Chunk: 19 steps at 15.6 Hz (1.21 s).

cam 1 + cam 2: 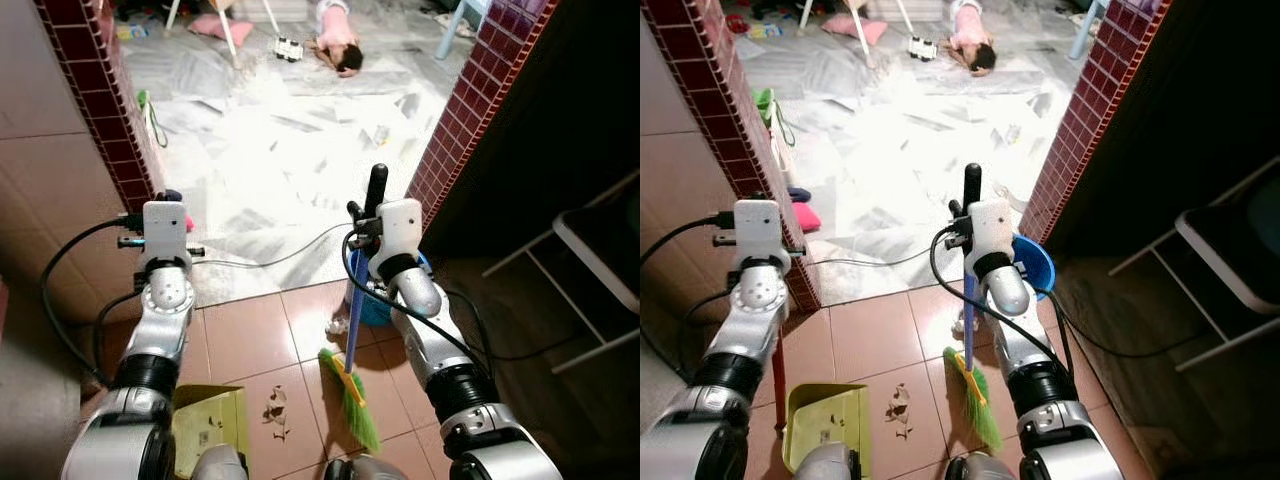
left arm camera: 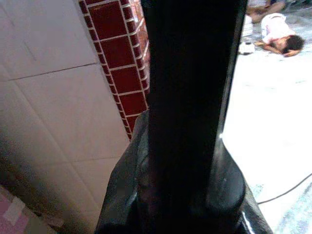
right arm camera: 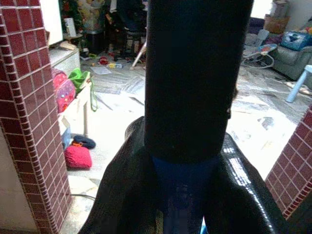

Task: Sweep floor

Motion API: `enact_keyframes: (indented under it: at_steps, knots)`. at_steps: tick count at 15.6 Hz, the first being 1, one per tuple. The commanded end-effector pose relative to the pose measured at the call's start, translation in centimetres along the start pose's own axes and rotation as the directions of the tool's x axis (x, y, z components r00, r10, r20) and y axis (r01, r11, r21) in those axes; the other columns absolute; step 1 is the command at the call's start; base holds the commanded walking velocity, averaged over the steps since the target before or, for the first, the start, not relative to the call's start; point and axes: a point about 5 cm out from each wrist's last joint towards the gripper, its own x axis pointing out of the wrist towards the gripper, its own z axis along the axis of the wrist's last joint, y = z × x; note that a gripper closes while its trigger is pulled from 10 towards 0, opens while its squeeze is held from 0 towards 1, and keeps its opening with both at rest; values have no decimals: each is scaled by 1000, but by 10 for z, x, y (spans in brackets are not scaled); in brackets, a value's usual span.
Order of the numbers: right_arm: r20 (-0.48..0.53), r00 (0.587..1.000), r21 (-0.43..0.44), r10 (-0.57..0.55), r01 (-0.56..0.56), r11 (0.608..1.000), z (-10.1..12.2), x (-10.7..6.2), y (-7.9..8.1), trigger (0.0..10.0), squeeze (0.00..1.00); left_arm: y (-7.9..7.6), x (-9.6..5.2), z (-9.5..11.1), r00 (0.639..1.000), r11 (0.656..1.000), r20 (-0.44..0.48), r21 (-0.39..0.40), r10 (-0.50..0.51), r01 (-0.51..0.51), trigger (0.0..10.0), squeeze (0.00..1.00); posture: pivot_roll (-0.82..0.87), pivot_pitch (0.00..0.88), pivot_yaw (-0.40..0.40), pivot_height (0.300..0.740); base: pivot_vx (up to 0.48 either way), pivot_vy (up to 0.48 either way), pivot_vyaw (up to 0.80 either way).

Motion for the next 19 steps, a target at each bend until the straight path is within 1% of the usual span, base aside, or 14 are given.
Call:
enact_keyframes:
  at_steps: [1, 4, 5, 7, 8, 13, 15, 17, 18, 19]
  knots:
    - [26, 999, -22, -42, 42, 999, 7, 0, -10, 10000, 0, -3, 3, 25, 986, 997, 154, -62, 58, -49, 10000, 0, -68, 120, -115, 740, 0, 0, 0]
    - [31, 998, -40, -59, 60, 997, 8, -1, -15, 10000, 0, -5, 6, 30, 979, 990, 171, -96, 114, -99, 10000, 0, -76, 108, -122, 740, 0, 0, 0]
    - [32, 998, -43, -61, 63, 997, 8, -1, -16, 10000, 0, -4, 8, 36, 974, 988, 190, -118, 123, -102, 10000, 0, -76, 108, -122, 740, 0, 0, 0]
    - [42, 997, -52, -66, 69, 996, 10, -1, -18, 10000, 0, -3, 17, 57, 958, 982, 251, -163, 136, -97, 10000, 0, -68, 100, -124, 740, 0, 0, 0]
    - [47, 996, -55, -69, 72, 996, 10, -1, -19, 10000, 0, -2, 20, 66, 949, 982, 281, -164, 141, -98, 10000, 0, -64, 92, -124, 740, 0, 0, 0]
    - [60, 995, -68, -74, 78, 995, 13, 2, -19, 10000, 0, 5, 30, 94, 918, 968, 350, -226, 185, -109, 10000, 0, -55, 68, -119, 740, 0, 0, 0]
    - [58, 995, -71, -75, 79, 994, 12, 3, -20, 10000, 0, 2, 30, 90, 924, 975, 349, -202, 159, -91, 10000, 0, -56, 65, -115, 740, 0, 0, 0]
    - [56, 995, -72, -78, 82, 994, 12, 3, -20, 10000, 0, 0, 27, 82, 932, 980, 336, -185, 135, -75, 10000, 0, -59, 64, -112, 740, 0, 0, 0]
    - [53, 995, -75, -80, 84, 994, 11, 2, -21, 10000, 0, -3, 24, 74, 936, 986, 336, -159, 104, -52, 10000, 0, -57, 63, -110, 740, 0, 0, 0]
    - [48, 996, -77, -81, 84, 993, 9, 0, -21, 10000, 0, -3, 22, 71, 938, 988, 336, -151, 90, -41, 10000, 0, -57, 63, -110, 740, 0, 0, 0]
